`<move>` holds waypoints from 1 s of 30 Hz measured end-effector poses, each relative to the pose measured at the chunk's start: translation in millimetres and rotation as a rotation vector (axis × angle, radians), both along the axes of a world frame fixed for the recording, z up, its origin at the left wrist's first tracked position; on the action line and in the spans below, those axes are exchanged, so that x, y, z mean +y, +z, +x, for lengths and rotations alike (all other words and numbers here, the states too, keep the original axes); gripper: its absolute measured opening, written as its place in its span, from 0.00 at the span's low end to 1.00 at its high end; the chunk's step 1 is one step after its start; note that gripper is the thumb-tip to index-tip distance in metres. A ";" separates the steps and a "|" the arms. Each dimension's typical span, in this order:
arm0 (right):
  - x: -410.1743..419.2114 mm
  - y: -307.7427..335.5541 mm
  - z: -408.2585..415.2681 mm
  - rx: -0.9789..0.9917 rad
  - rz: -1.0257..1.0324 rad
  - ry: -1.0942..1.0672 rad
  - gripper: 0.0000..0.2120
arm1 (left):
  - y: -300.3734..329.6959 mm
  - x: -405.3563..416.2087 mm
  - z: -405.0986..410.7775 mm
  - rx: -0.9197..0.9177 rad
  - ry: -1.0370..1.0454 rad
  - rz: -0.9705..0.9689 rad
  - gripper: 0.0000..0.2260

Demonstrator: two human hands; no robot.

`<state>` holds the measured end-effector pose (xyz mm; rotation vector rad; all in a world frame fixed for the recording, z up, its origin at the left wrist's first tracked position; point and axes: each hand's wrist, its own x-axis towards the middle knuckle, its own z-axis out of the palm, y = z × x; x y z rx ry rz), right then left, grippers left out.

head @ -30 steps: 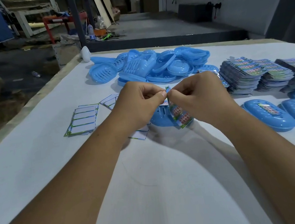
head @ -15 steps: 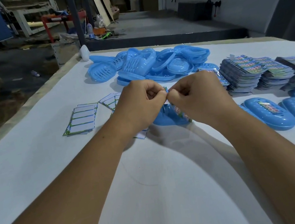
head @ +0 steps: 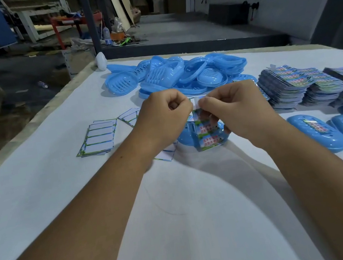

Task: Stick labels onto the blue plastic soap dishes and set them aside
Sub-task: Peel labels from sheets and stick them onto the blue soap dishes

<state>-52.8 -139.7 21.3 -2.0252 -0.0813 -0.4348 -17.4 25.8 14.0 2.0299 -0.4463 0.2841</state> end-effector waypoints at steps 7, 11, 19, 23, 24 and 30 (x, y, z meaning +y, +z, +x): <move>-4.5 3.2 3.8 0.119 0.213 -0.026 0.08 | -0.1 4.5 8.4 0.152 0.042 0.086 0.10; -7.8 3.6 5.6 0.177 0.302 -0.069 0.08 | 2.5 12.9 11.8 0.104 0.159 0.292 0.11; -6.7 2.9 4.2 0.172 0.255 -0.079 0.10 | 1.9 38.4 23.1 0.249 0.375 0.801 0.09; -5.2 1.1 4.6 0.161 0.210 -0.069 0.13 | 0.3 43.7 21.9 0.257 0.456 0.876 0.07; -5.1 0.4 4.8 0.158 0.201 -0.066 0.13 | -1.0 44.4 20.4 0.241 0.478 0.892 0.06; -3.5 -7.5 8.2 0.090 -0.008 -0.121 0.07 | 4.5 30.3 11.7 0.016 0.452 0.530 0.05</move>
